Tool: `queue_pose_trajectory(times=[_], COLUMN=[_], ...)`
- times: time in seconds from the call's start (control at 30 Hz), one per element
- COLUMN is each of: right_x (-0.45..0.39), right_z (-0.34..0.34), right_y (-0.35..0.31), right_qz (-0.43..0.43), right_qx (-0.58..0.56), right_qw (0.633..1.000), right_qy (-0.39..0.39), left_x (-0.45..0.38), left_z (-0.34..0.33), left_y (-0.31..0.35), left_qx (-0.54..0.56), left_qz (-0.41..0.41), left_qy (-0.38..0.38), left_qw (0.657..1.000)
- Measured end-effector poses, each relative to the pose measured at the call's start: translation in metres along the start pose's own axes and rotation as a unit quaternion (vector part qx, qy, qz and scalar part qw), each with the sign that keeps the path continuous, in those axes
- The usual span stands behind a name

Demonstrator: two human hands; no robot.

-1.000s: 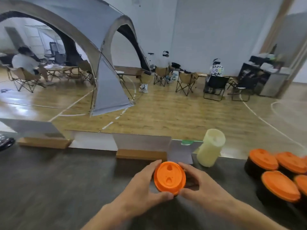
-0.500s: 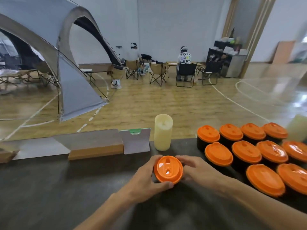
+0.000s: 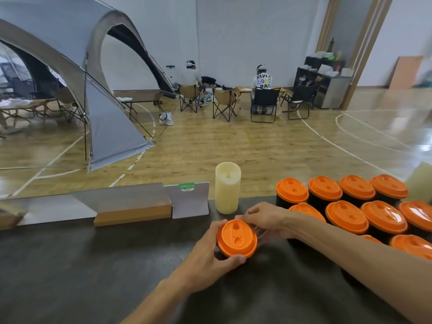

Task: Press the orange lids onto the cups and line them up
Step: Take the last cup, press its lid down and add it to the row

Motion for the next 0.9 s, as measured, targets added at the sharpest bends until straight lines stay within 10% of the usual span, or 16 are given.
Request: queue_pose_trajectory(times=[0.43, 0.67, 0.9], right_x=[0.035, 0.036, 0.022], right_z=[-0.033, -0.037, -0.049], right_y=[0.026, 0.021, 0.022], right_qz=[0.083, 0.076, 0.087], right_qx=[-0.145, -0.052, -0.02], right_qw=[0.985, 0.992, 0.993], right_qy=[-0.039, -0.081, -0.082], left_x=[-0.006, -0.018, -0.021], left_z=[0.001, 0.011, 0.013], left_y=[-0.004, 0.0, 0.003], left_qx=[-0.013, -0.339, -0.414], left_qz=[-0.011, -0.106, -0.148], left_qy=[-0.032, -0.063, -0.079], left_qw=[0.999, 0.933, 0.895])
Point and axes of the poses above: each hand's wrist, its own x-axis away from the middle knuckle, its own z-axis out of the back of the hand, y = z × x, the point moved 5 cm from there along -x, towards the middle knuckle, and after that the axes turned 15 degrees about x, right-handed, at the moved point
